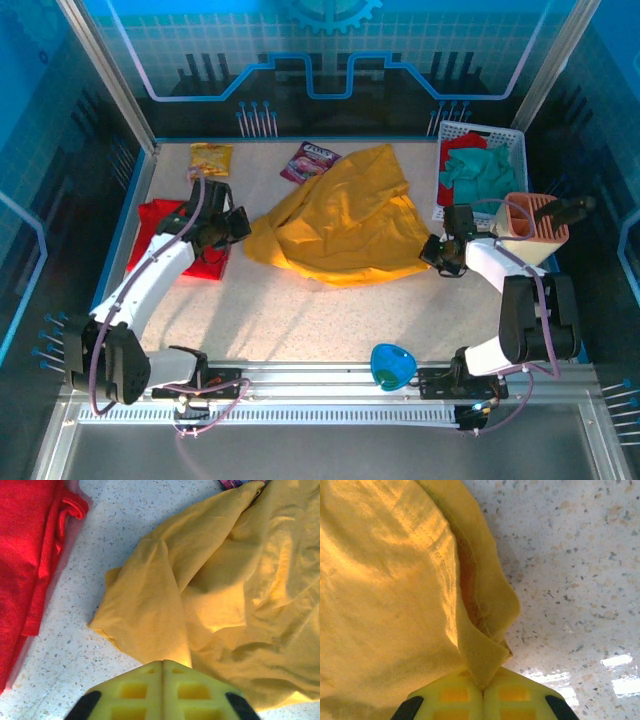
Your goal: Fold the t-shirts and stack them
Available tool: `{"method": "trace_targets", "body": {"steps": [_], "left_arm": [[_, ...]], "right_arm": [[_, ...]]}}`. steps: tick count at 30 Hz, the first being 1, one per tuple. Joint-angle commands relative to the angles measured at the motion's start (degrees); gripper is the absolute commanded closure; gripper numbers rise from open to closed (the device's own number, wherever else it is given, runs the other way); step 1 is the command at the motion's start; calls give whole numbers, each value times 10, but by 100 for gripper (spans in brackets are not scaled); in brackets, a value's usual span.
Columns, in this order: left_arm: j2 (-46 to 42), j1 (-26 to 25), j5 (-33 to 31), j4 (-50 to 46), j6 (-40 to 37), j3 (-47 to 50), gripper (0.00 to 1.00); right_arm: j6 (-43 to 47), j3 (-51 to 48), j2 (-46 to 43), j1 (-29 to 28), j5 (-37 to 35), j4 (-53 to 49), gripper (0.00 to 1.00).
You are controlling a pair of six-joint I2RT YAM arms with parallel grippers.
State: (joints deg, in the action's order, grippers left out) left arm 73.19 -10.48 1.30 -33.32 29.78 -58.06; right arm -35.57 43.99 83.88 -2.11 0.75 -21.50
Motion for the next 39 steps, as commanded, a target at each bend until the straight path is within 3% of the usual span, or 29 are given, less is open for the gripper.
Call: {"method": "trace_targets", "body": {"steps": [1, 5, 8, 12, 22, 26, 32, 39], "left_arm": [[25, 0, 4, -11, -11, 46, 59], [69, 3, 5, 53, -26, 82, 39], [98, 7, 10, 105, -40, 101, 39], [144, 15, 34, 165, -44, 106, 50], [237, 15, 47, 199, -35, 66, 54], [246, 15, 46, 194, -33, 57, 70], [192, 15, 33, 123, -42, 43, 99], [81, 14, 50, -63, -77, -19, 100]], "right_arm": [[3, 8, -11, 11, 11, -2, 100], [8, 7, -7, 11, 16, -5, 100], [12, 8, -6, 12, 17, -7, 100], [13, 6, -8, 12, 16, -6, 100], [13, 6, -6, 13, 18, -6, 100], [13, 6, -7, 14, 17, -8, 100], [11, 8, -14, 18, 19, -11, 100], [6, 9, -36, 36, 33, -20, 100]]}}
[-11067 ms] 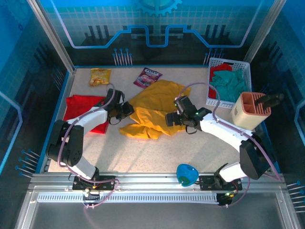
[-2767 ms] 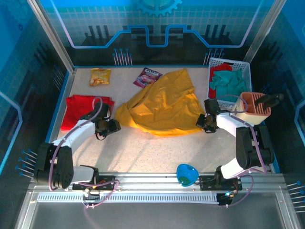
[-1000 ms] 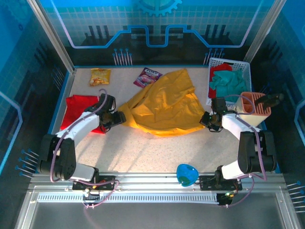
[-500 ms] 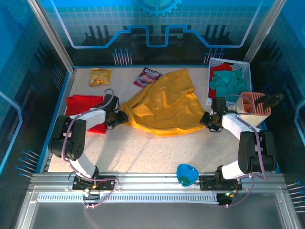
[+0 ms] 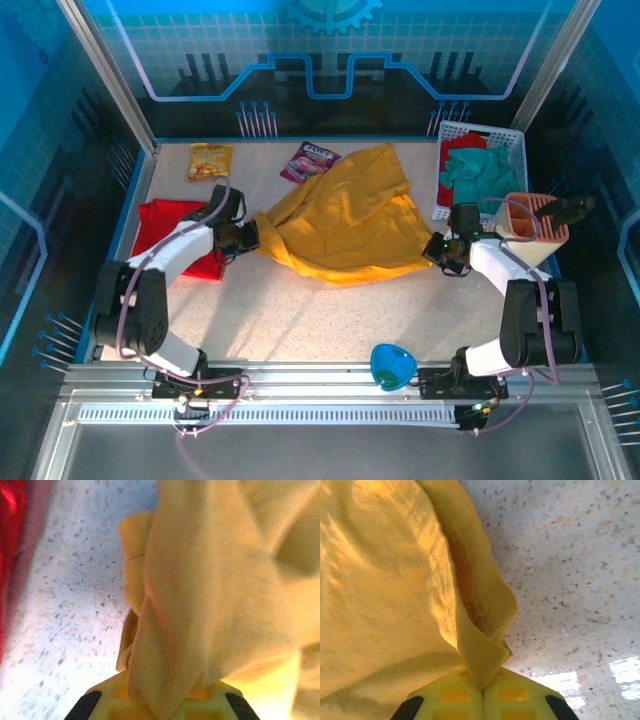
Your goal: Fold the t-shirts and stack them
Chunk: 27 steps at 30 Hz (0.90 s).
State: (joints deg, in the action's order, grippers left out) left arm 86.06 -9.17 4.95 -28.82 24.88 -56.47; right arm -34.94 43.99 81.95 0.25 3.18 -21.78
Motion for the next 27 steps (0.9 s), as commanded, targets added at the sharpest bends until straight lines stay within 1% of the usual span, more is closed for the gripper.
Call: {"method": "trace_targets", "body": {"steps": [1, 4, 6, 9, 11, 15, 19, 20, 21, 23, 25, 27], "left_arm": [[-65, 0, 15, -135, -33, -45, 100], [-109, -4, 18, -202, -38, -71, 100], [-133, -4, 38, -233, -37, -89, 100], [-144, -4, 72, -248, -29, -122, 100], [-135, -4, 85, -228, -24, -139, 100], [-51, -3, 81, -210, -32, -192, 100], [98, 0, 92, -200, -46, -274, 98], [143, 1, 101, -202, -49, -304, 93], [179, 2, 109, -206, -52, -332, 86], [256, 2, 113, -214, -57, -394, 64], [293, 3, 102, -217, -57, -432, 55], [293, 3, 90, -216, -57, -435, 47]], "right_arm": [[0, 10, -20, 13, 7, -20, 100], [0, 10, -22, 14, 5, -23, 100], [0, 11, -22, 14, 6, -23, 100], [-2, 10, -21, 13, 8, -21, 100], [-1, 10, -20, 13, 7, -21, 100], [1, 8, -22, 13, 0, -26, 100], [8, 5, -28, 14, -9, -28, 100], [9, 5, -28, 15, -11, -29, 100], [11, 5, -26, 16, -11, -30, 100], [11, 4, -25, 16, -10, -28, 100], [11, 2, -23, 16, -7, -24, 100], [11, 2, -20, 16, -3, -23, 100]]}}
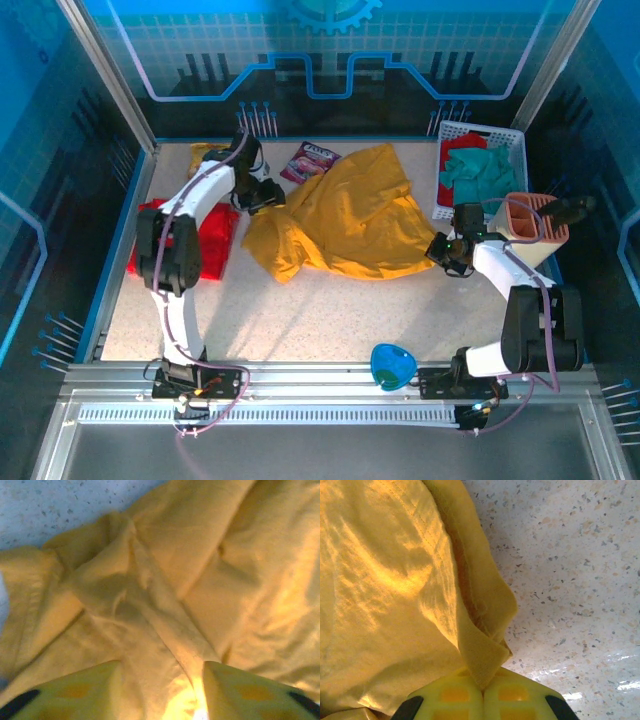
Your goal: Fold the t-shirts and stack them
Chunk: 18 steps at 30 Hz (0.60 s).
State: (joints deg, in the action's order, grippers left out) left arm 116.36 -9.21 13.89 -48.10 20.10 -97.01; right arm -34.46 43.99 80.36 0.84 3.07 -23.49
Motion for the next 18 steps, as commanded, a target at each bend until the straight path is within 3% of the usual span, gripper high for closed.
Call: {"method": "trace_targets", "body": {"steps": [1, 4, 11, 18], "left_arm": [[-25, 3, -5, -14, -9, -14, 45], [-90, 10, -27, 33, -10, 81, 44], [-214, 69, -24, 163, 39, 332, 57], [-212, 104, -24, 270, 65, 405, 58]], "right_arm": [[6, 1, -3, 10, 0, -5, 100], [6, -3, 2, 11, 7, 4, 100], [11, -6, 7, 11, 16, 11, 100], [17, -10, 11, 12, 25, 12, 100]]}}
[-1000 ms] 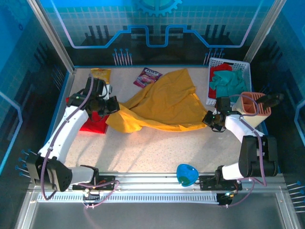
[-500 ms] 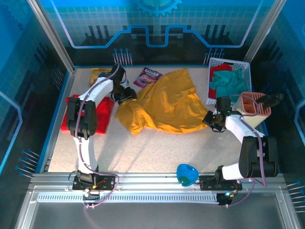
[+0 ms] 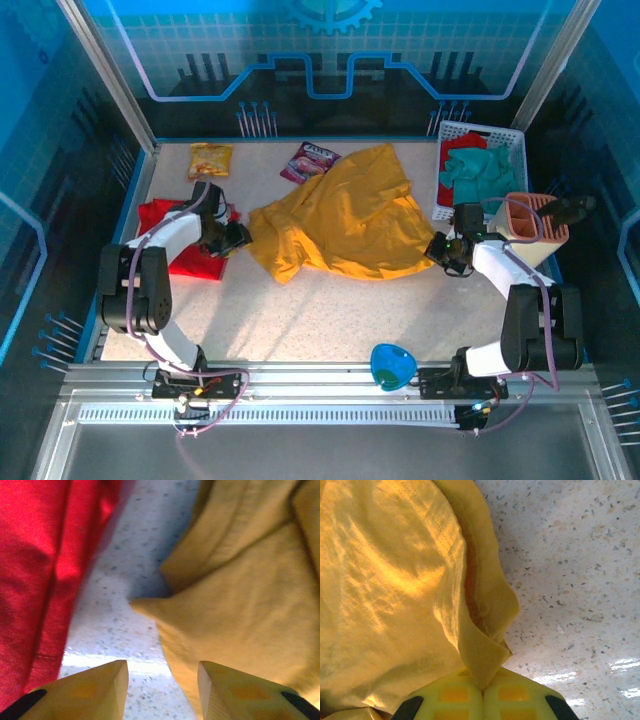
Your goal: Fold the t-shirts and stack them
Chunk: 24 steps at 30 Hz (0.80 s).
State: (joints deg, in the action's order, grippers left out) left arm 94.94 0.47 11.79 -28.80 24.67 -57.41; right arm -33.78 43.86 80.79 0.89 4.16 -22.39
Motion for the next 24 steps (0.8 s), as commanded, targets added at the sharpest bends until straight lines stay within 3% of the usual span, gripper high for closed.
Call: {"method": "trace_targets", "body": {"steps": [1, 10, 24], "left_arm": [[13, 9, -2, 84, 21, 6, 59], [81, 9, 8, 113, 26, -9, 63], [8, 8, 2, 83, 36, 18, 99]], "right_arm": [[10, -10, 7, 11, 15, 3, 100], [12, -16, 2, 16, 16, 3, 100], [-15, -17, -19, 22, 31, -12, 100]]}}
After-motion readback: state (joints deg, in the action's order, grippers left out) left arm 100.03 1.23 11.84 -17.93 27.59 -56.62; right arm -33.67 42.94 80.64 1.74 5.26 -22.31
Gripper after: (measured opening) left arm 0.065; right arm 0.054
